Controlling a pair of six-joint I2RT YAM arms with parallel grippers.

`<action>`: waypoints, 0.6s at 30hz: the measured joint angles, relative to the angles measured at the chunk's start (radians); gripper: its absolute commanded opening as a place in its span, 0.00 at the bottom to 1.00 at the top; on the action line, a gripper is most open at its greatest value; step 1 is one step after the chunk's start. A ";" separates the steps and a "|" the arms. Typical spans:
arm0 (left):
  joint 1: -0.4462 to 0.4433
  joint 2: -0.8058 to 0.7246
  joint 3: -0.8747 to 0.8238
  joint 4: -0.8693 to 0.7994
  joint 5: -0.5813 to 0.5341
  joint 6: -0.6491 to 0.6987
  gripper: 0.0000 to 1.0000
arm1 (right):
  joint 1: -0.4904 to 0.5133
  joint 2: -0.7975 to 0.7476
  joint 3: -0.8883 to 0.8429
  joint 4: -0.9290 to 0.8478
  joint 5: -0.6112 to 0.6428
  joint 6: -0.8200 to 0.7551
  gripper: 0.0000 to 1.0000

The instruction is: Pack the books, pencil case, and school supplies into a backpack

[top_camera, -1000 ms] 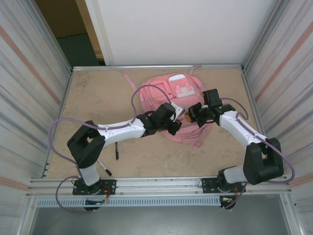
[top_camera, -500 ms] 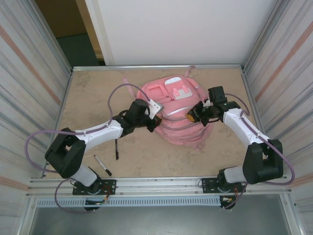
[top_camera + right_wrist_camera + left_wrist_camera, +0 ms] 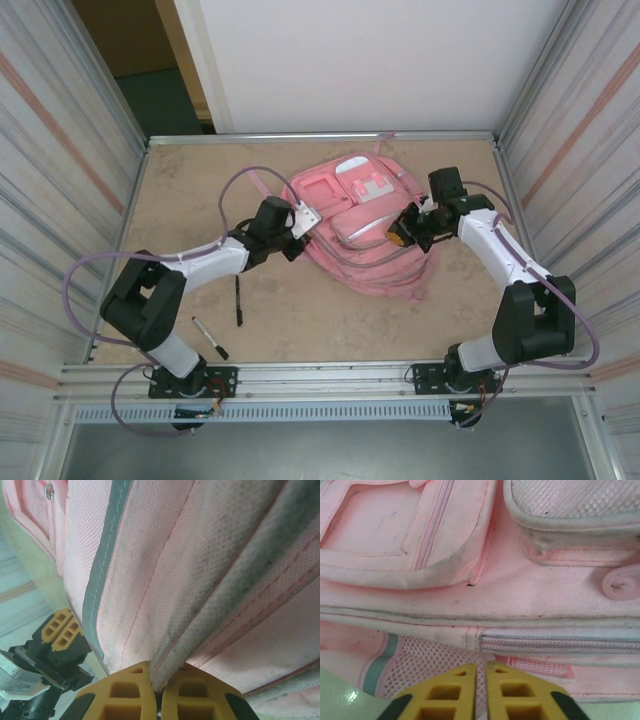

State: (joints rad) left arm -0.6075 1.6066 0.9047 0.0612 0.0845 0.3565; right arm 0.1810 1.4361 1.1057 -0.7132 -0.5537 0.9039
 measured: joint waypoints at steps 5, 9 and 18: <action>0.000 -0.032 -0.039 0.033 0.036 0.051 0.39 | 0.000 0.005 0.010 -0.011 0.006 0.000 0.19; 0.000 -0.143 -0.178 0.125 0.135 0.089 0.52 | 0.000 0.012 0.012 -0.022 0.003 -0.015 0.34; -0.044 -0.284 -0.266 0.226 0.210 0.189 0.54 | 0.008 0.013 0.012 0.006 -0.001 0.009 0.34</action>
State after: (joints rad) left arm -0.6518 1.3228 0.6392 0.2874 0.2943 0.5453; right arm 0.1890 1.4490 1.1175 -0.7071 -0.5545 0.9127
